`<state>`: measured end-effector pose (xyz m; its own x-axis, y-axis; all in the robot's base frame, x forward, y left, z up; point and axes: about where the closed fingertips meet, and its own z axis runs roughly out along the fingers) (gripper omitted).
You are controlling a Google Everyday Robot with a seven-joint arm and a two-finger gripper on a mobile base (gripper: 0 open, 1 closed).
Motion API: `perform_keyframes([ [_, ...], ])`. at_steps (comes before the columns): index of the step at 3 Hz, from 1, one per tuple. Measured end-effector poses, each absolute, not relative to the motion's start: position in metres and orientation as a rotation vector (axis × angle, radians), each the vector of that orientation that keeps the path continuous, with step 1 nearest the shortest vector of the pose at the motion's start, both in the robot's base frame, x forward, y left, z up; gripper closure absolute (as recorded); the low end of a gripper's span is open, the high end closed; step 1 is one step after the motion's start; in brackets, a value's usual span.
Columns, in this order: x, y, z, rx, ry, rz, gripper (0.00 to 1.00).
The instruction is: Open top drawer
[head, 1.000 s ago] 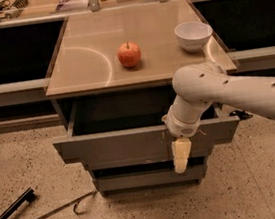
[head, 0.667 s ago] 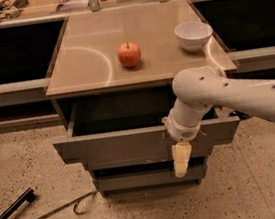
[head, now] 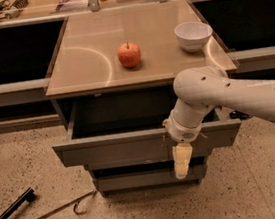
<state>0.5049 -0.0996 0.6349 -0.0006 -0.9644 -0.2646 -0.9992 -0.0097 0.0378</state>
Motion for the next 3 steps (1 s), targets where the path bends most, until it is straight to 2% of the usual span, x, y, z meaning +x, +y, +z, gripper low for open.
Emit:
perform_keyframes([
  [2, 0.487, -0.099, 0.638, -2.070, 2.123, 0.346, 0.00],
  [3, 0.460, -0.104, 0.643, -2.034, 2.173, 0.353, 0.00],
])
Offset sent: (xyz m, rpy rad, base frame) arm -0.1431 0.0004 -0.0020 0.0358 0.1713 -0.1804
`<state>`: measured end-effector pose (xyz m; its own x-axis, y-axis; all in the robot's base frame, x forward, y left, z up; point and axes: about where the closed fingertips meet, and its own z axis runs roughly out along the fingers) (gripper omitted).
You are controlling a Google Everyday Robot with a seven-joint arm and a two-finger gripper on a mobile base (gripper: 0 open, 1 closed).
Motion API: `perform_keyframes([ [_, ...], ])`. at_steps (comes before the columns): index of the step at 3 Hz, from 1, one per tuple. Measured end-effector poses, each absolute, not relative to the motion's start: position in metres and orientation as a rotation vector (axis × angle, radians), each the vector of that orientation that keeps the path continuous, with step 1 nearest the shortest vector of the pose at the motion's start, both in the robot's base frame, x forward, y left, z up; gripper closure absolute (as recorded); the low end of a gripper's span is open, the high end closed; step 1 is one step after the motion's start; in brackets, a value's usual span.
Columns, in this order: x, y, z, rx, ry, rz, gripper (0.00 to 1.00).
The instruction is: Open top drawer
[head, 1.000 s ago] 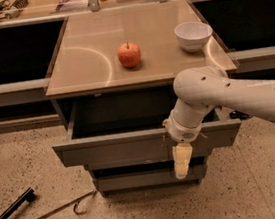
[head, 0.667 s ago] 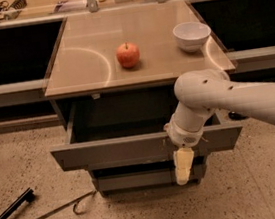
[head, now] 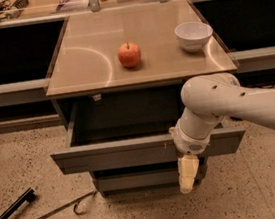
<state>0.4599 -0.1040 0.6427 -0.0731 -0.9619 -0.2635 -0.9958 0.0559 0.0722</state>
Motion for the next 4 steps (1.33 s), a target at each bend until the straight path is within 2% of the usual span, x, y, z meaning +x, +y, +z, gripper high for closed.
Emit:
perform_keyframes([
  [2, 0.484, -0.113, 0.647, -2.040, 2.166, 0.307, 0.00],
  [4, 0.432, -0.112, 0.651, -2.015, 2.232, 0.425, 0.00],
])
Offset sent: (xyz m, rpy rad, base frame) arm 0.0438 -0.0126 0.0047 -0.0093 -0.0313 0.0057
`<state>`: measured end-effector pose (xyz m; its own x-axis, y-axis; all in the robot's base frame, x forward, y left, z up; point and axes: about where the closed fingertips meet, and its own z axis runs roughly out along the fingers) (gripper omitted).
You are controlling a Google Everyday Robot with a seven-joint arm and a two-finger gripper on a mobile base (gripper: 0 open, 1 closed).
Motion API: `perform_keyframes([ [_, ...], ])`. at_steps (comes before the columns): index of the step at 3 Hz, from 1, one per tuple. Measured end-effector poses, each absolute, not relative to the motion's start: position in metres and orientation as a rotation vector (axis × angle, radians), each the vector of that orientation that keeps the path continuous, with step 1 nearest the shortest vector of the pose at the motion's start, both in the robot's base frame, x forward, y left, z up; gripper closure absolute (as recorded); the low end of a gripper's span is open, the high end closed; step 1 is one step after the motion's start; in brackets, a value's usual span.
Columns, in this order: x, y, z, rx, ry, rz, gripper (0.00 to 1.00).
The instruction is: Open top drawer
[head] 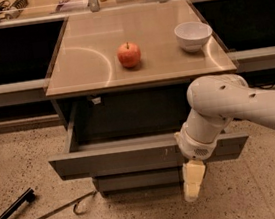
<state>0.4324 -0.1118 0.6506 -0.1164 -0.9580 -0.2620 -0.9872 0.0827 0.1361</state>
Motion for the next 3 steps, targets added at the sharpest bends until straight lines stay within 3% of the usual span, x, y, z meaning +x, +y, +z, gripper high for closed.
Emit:
perform_keyframes([
  [3, 0.403, -0.105, 0.654, -2.006, 2.257, 0.512, 0.00],
])
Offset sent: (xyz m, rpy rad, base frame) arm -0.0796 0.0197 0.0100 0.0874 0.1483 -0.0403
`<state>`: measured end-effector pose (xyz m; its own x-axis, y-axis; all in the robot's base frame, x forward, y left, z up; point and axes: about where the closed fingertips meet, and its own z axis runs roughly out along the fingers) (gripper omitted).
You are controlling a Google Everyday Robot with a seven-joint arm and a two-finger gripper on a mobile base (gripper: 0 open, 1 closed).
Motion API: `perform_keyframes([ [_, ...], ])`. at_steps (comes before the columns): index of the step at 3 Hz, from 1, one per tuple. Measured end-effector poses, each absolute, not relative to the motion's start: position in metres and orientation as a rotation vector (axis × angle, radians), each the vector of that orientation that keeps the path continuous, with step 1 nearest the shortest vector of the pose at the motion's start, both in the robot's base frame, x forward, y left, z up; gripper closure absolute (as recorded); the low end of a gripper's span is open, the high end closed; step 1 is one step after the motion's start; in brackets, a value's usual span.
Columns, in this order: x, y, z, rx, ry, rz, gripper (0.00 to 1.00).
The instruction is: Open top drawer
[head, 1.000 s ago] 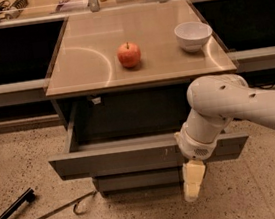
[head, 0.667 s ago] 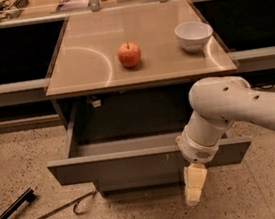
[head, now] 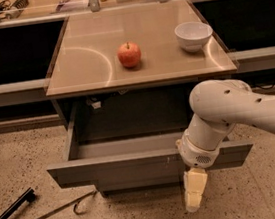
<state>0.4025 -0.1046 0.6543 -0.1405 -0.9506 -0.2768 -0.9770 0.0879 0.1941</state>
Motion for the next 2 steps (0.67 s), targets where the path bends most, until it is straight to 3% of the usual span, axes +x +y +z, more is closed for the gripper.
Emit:
perform_keyframes([
  [2, 0.384, -0.105, 0.656, -2.004, 2.291, 0.533, 0.00],
])
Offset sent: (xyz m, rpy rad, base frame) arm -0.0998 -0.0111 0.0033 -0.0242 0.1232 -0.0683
